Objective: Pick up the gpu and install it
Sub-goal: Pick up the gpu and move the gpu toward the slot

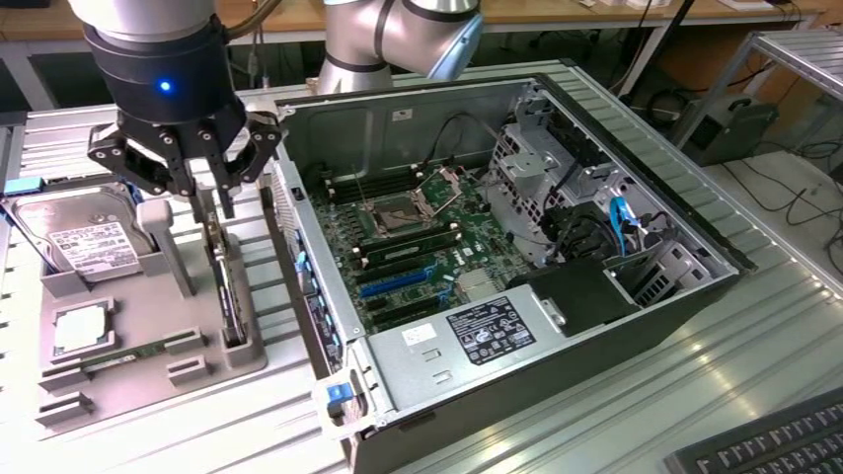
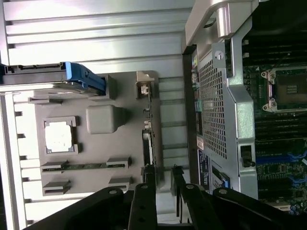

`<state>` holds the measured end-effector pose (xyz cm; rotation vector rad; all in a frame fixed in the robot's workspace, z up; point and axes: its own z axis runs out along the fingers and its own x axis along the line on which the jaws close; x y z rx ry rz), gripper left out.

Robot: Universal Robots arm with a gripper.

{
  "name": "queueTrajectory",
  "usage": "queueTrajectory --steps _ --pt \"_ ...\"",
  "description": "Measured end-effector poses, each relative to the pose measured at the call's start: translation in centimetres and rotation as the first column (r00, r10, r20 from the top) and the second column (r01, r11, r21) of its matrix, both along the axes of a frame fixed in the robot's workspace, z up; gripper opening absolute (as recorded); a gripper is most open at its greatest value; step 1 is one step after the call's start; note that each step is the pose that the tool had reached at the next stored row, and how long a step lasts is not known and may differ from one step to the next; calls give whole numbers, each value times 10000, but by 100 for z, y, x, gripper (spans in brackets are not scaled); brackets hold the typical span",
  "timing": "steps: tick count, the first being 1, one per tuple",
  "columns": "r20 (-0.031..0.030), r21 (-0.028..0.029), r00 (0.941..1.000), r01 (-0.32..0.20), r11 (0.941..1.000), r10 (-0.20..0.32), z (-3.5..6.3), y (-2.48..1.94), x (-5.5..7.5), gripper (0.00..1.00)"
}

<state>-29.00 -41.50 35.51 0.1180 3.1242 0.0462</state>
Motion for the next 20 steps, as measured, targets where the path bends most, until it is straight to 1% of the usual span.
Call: queueTrajectory --steps 1,3,6,9,11,12,14,16,20 --pt "0 0 10000 0 10000 0 -16 0 -10 30" --pt "0 0 10000 0 10000 0 -80 -1 -49 30" --pt "0 0 10000 0 10000 0 -185 -5 -66 30" --pt "0 0 10000 1 10000 -1 -240 -9 -70 30" --pt "1 1 10000 0 10000 0 -282 -14 -70 31" --pt "0 0 10000 1 10000 -1 -307 -16 -71 38" --pt "0 0 10000 0 10000 0 -351 -22 -72 38" --pt "0 0 10000 0 10000 0 -430 -32 -76 38" --pt "0 0 10000 0 10000 0 -539 -44 -85 38"
